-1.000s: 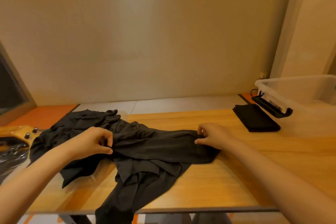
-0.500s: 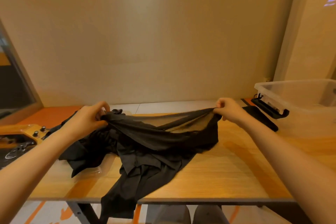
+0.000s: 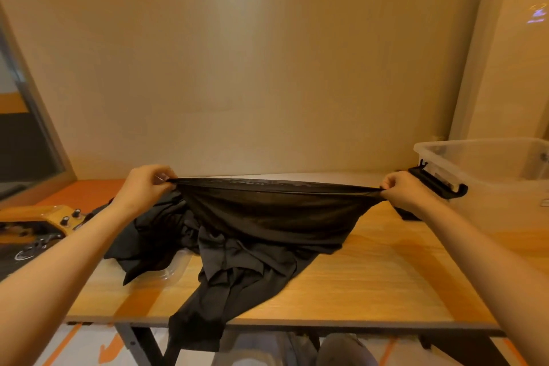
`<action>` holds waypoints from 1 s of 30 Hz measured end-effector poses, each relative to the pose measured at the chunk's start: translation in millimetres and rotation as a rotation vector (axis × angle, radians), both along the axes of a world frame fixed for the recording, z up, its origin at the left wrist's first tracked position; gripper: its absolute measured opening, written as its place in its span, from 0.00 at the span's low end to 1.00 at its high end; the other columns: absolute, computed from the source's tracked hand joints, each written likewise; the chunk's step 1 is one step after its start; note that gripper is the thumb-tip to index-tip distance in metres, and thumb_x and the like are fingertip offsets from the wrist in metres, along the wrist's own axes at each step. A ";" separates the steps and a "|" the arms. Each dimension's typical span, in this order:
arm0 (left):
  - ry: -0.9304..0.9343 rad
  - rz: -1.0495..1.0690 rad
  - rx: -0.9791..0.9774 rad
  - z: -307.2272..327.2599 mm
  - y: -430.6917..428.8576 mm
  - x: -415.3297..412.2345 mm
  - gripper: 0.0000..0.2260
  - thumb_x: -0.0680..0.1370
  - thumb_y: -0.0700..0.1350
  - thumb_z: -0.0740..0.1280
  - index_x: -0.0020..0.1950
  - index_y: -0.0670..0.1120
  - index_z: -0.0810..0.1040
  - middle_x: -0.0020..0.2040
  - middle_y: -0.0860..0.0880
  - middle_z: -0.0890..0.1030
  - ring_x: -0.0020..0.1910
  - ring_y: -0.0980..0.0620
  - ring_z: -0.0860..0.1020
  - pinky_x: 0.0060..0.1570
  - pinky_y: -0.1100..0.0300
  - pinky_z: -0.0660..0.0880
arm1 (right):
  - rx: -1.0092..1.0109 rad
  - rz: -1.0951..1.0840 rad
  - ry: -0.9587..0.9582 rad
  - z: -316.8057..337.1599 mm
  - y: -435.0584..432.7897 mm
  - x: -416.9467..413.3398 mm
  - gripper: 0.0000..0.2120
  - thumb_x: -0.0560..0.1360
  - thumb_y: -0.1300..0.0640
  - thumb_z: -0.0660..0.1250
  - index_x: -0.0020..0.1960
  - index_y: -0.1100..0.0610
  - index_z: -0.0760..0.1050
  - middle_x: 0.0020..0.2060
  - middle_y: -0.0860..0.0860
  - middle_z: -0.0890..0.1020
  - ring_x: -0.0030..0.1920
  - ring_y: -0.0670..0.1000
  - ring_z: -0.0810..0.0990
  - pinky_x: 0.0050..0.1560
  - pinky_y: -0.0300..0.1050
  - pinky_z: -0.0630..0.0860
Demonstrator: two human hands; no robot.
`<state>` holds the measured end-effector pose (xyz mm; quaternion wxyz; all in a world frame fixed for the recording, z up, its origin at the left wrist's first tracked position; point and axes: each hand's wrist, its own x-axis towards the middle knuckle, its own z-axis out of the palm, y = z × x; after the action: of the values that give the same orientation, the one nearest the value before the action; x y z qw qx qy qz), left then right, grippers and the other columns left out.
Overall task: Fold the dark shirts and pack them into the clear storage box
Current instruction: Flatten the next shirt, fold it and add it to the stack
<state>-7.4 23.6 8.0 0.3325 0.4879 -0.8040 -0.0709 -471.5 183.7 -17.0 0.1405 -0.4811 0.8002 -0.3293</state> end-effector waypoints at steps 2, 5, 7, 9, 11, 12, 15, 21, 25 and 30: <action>0.060 -0.008 0.025 0.6 2.6 -2.8 0.06 0.75 0.36 0.70 0.44 0.46 0.81 0.41 0.45 0.82 0.41 0.48 0.80 0.43 0.54 0.74 | -0.020 0.009 -0.219 1.0 2.7 -1.7 0.11 0.78 0.66 0.62 0.37 0.59 0.67 0.30 0.56 0.71 0.28 0.51 0.73 0.30 0.42 0.70; 0.158 -0.036 0.068 0.8 3.9 -5.8 0.04 0.77 0.36 0.68 0.47 0.45 0.81 0.39 0.45 0.83 0.40 0.49 0.82 0.46 0.53 0.78 | 0.034 0.080 -0.488 8.1 7.8 5.9 0.05 0.80 0.61 0.62 0.46 0.61 0.74 0.36 0.58 0.80 0.34 0.52 0.82 0.30 0.39 0.79; 0.199 -0.038 0.085 -0.3 3.1 -5.5 0.04 0.78 0.37 0.67 0.49 0.44 0.81 0.40 0.44 0.83 0.42 0.47 0.82 0.47 0.52 0.79 | 0.051 0.140 -0.562 11.5 8.9 10.1 0.06 0.80 0.60 0.62 0.51 0.61 0.76 0.37 0.59 0.83 0.34 0.51 0.83 0.30 0.39 0.80; 0.235 -0.026 0.090 -1.3 1.8 -4.6 0.04 0.78 0.37 0.67 0.49 0.42 0.81 0.41 0.43 0.84 0.42 0.46 0.82 0.48 0.50 0.80 | 0.010 0.172 -0.644 15.1 9.1 11.4 0.06 0.80 0.62 0.62 0.53 0.63 0.77 0.39 0.60 0.83 0.34 0.51 0.84 0.30 0.38 0.80; 0.266 -0.010 0.093 -0.5 -0.9 -3.4 0.03 0.78 0.37 0.67 0.49 0.41 0.80 0.40 0.42 0.83 0.41 0.45 0.82 0.49 0.48 0.80 | -0.056 0.180 -0.740 21.0 9.5 9.9 0.07 0.78 0.65 0.64 0.55 0.64 0.77 0.44 0.61 0.84 0.37 0.52 0.85 0.32 0.38 0.81; 0.276 -0.005 0.095 0.8 -2.6 -2.9 0.03 0.78 0.37 0.67 0.49 0.41 0.80 0.40 0.42 0.83 0.41 0.45 0.82 0.49 0.47 0.79 | -0.094 0.168 -0.785 25.0 9.9 8.6 0.08 0.77 0.66 0.65 0.55 0.64 0.77 0.47 0.62 0.83 0.40 0.53 0.85 0.33 0.39 0.81; 0.344 -0.014 0.117 8.1 -9.0 -4.2 0.03 0.78 0.36 0.67 0.47 0.40 0.80 0.40 0.41 0.83 0.42 0.42 0.82 0.49 0.46 0.79 | -0.204 0.125 -0.882 37.6 10.3 5.8 0.09 0.75 0.69 0.66 0.55 0.65 0.78 0.49 0.62 0.83 0.43 0.54 0.85 0.40 0.41 0.82; 0.391 -0.048 0.153 22.4 -19.8 -15.1 0.05 0.78 0.34 0.65 0.48 0.41 0.80 0.41 0.40 0.82 0.42 0.42 0.81 0.44 0.57 0.78 | -0.161 0.204 -0.521 52.2 7.6 15.9 0.13 0.71 0.71 0.70 0.54 0.61 0.79 0.48 0.56 0.84 0.47 0.51 0.83 0.40 0.35 0.78; 0.426 -0.057 0.172 28.6 -27.3 -18.8 0.04 0.78 0.34 0.66 0.50 0.37 0.79 0.42 0.39 0.82 0.40 0.45 0.81 0.36 0.67 0.79 | -0.309 0.098 -0.481 53.6 -3.0 19.2 0.03 0.75 0.67 0.68 0.48 0.62 0.79 0.41 0.57 0.82 0.38 0.49 0.82 0.35 0.33 0.79; 0.492 -0.088 0.205 41.3 -32.4 -22.3 0.04 0.78 0.34 0.65 0.47 0.40 0.79 0.41 0.42 0.81 0.39 0.47 0.79 0.34 0.69 0.78 | -0.400 0.048 -0.383 66.7 -8.8 14.0 0.08 0.79 0.59 0.65 0.42 0.58 0.78 0.36 0.54 0.79 0.37 0.49 0.78 0.38 0.39 0.75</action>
<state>-29.7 -8.8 49.3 0.4635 0.4518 -0.7079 -0.2828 -457.6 174.9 49.8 0.1992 -0.4472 0.6665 -0.5623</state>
